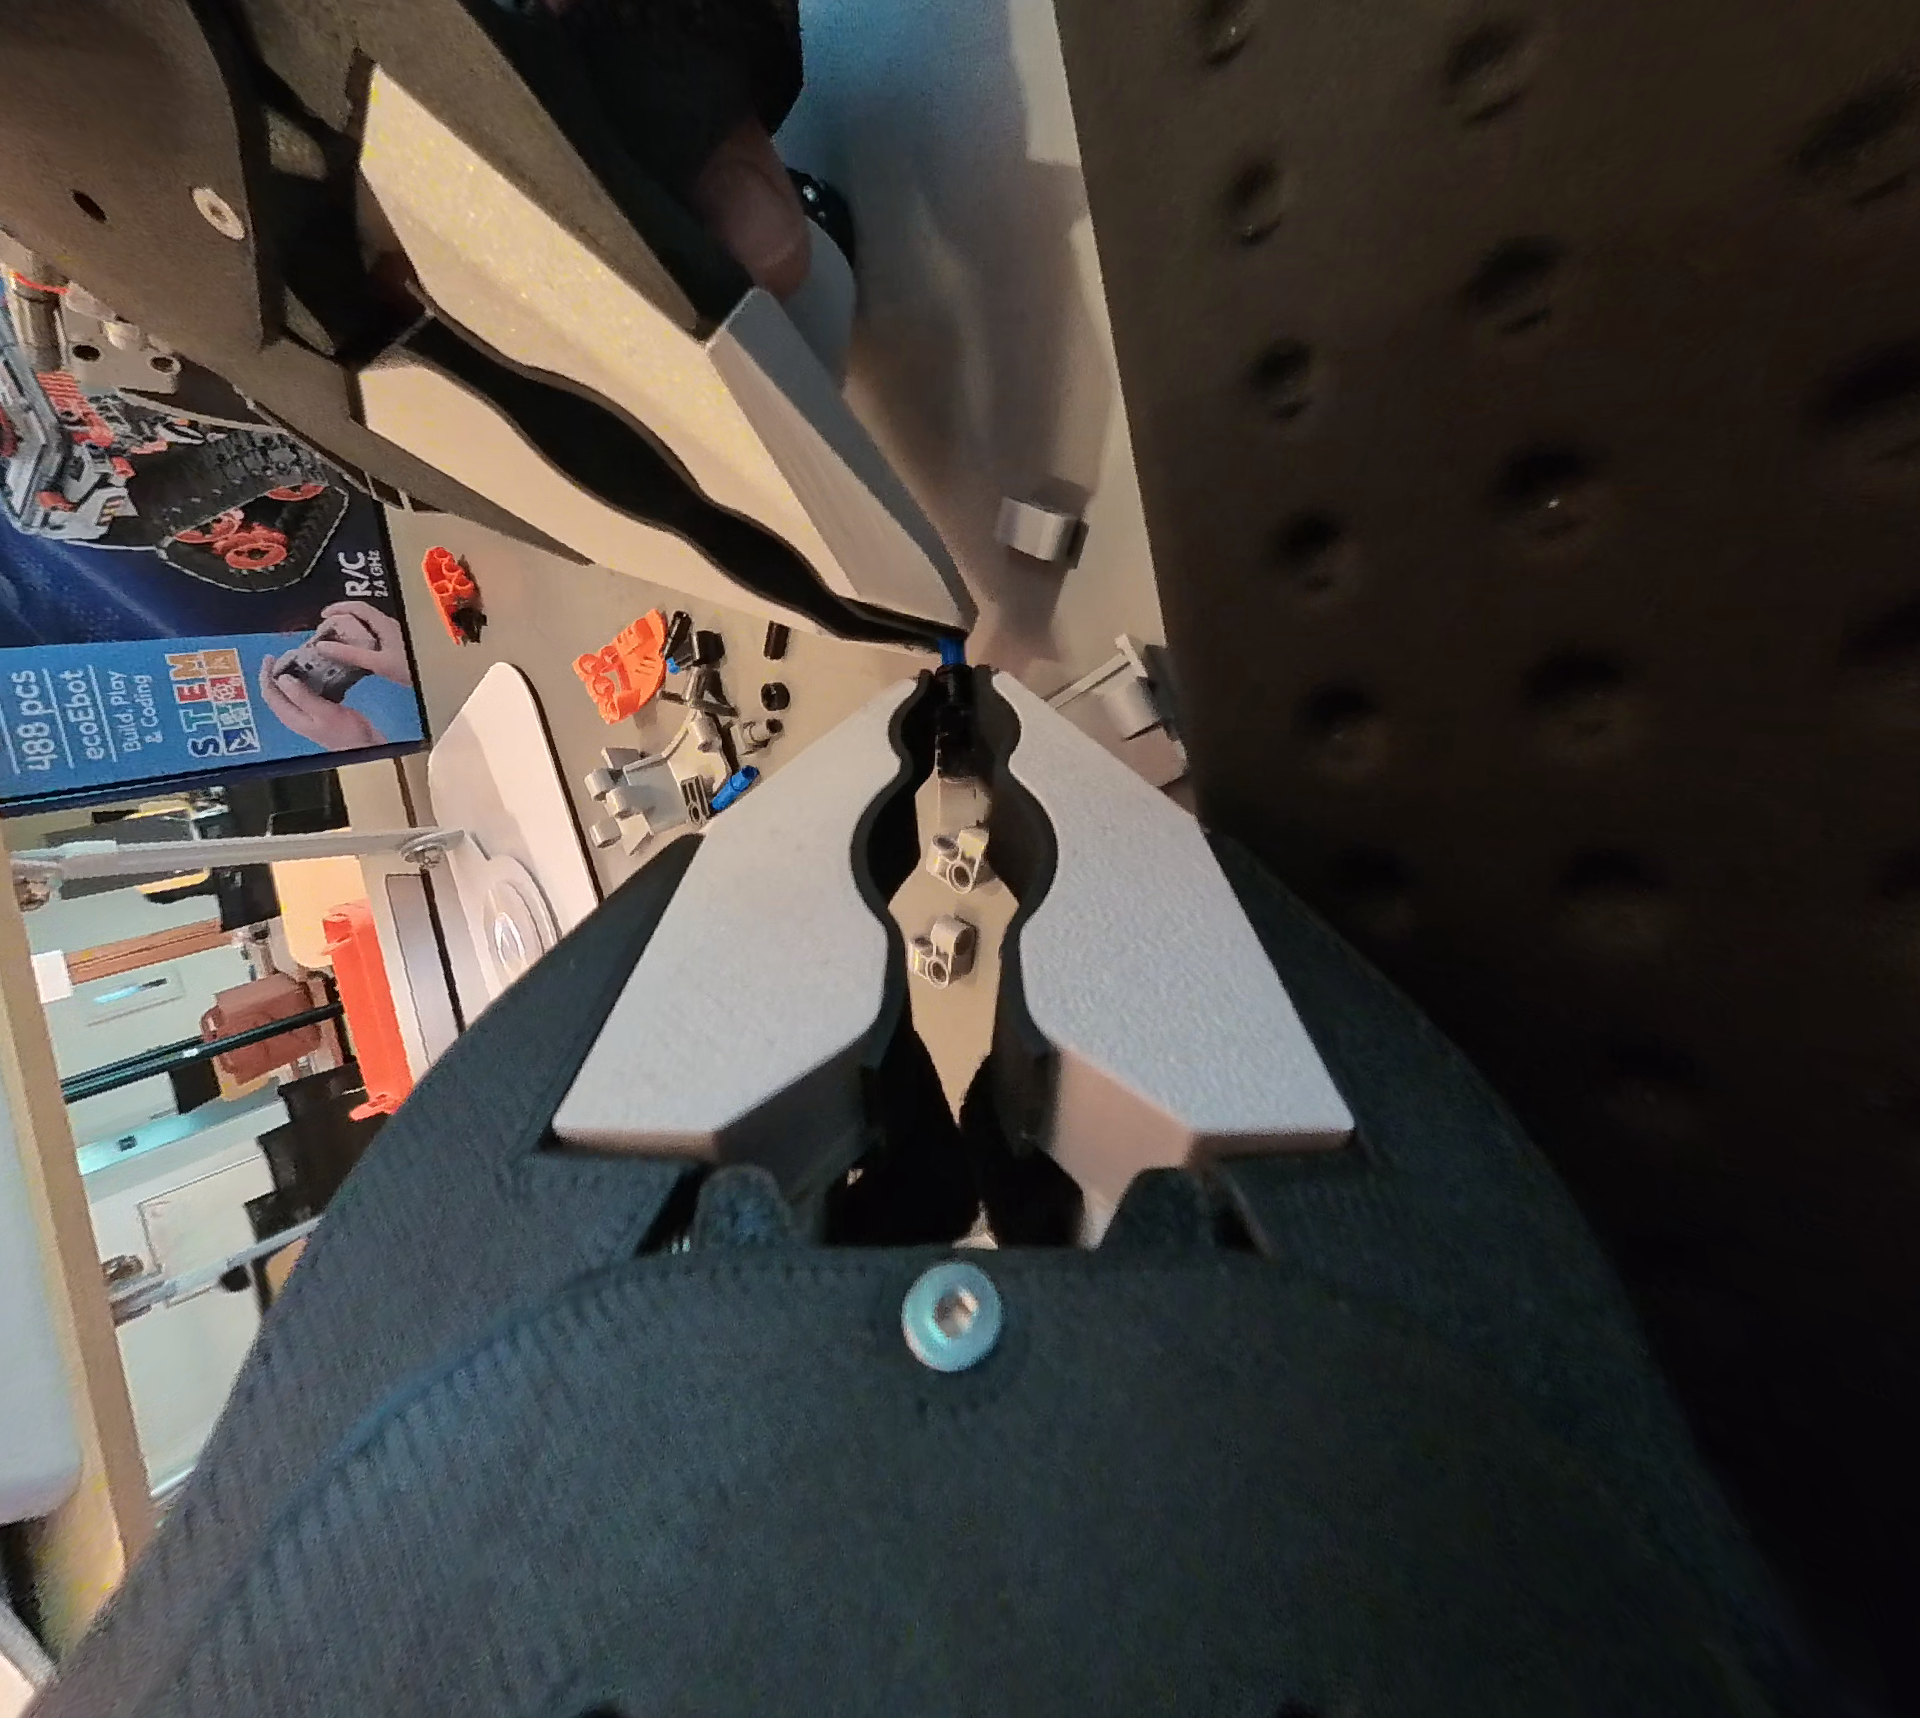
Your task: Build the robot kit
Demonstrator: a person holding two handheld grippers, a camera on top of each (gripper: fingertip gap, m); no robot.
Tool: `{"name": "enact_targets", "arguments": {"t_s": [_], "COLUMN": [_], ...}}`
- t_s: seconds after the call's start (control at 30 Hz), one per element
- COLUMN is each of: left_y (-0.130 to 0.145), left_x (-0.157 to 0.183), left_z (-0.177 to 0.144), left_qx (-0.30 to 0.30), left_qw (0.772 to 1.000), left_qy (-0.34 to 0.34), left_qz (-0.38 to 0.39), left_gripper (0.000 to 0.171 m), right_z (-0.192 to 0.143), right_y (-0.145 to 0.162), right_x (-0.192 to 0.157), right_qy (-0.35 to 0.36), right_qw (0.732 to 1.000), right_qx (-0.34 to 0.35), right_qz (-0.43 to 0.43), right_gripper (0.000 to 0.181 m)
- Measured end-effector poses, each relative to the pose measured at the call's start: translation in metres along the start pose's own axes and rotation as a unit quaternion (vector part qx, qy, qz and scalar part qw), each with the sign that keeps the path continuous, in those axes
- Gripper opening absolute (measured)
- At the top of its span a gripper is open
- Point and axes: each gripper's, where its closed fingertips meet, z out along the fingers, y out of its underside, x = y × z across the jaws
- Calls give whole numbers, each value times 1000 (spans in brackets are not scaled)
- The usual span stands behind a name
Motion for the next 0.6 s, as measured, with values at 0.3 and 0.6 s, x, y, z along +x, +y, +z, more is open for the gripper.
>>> {"name": "enact_targets", "arguments": {"t_s": [0.3, 0.6], "left_y": [0, -2], "left_x": [2, 6], "left_z": [2, 5], "left_qx": [3, 8], "left_qw": [1000, 1000], "left_qy": [5, 17], "left_qz": [-2, -4], "left_gripper": [2, 2], "right_z": [2, 6], "right_y": [2, 6], "right_x": [1, 1], "right_qy": [6, 17], "right_qw": [1000, 999], "right_qx": [-7, -28], "right_qz": [-5, -20], "right_gripper": [0, 0]}}
